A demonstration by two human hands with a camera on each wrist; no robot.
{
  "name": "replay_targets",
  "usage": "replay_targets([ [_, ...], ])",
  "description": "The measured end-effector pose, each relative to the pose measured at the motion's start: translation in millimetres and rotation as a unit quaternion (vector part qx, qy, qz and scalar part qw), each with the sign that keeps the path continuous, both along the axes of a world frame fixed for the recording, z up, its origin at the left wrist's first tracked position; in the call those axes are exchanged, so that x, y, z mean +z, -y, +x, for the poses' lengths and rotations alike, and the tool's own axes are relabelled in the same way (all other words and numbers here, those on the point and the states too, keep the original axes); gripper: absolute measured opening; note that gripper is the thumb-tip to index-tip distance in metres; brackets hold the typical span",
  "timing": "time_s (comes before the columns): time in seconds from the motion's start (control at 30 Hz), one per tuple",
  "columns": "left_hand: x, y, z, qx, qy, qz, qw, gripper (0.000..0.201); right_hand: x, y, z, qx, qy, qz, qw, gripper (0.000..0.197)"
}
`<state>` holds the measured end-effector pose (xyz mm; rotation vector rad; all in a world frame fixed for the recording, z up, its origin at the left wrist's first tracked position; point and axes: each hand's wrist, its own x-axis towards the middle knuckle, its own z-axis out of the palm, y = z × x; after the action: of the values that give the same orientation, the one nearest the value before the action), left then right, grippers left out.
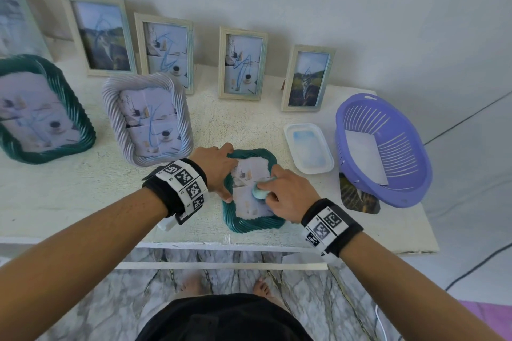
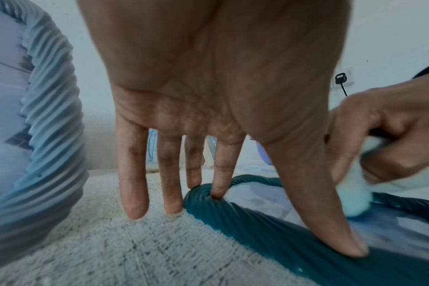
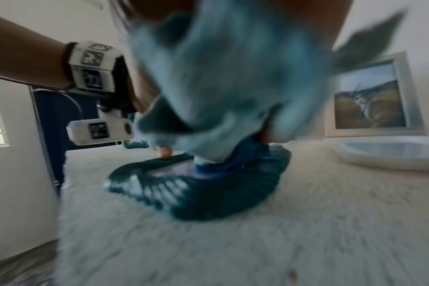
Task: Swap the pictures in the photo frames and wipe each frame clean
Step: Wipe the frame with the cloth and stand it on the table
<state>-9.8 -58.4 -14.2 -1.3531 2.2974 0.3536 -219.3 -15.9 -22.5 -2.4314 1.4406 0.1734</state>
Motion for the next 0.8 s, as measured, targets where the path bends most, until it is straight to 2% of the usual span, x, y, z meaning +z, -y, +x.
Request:
replay_targets([
  [0.17,0,0,0,0.001,0.002,0.001,1.0,0.086,-5,-27,1,0.046,0.04,0.05,0.997,0.037],
  [0.3,1,0,0,0.004,-0.003,0.003,1.0,0.086,-2,-4,-9,0.035,0.033,0.046,0.998,0.037],
  [0.4,0,-1,2,0.008,-0.011,0.005,1.0,0.086,-8,10,-2,-0.003,0.06,0.018,0.998,0.037],
  [0.47,0,-2,2,0.012,-0.012,0.005,1.0,0.085,-15,4,7,-0.013,0.078,0.018,0.997,0.035],
  [0.57,0,-1,0,0.012,-0.007,0.004,1.0,0.085,-19,-20,8,0.023,0.089,0.042,0.995,0.036],
  [0.67,0,-1,1,0.013,-0.012,0.006,1.0,0.085,-13,-29,-1,0.068,0.071,0.077,0.992,0.042],
  [0.8,-1,-1,2,0.012,-0.018,0.006,1.0,0.087,-1,5,-3,0.068,0.029,0.046,0.996,0.036],
])
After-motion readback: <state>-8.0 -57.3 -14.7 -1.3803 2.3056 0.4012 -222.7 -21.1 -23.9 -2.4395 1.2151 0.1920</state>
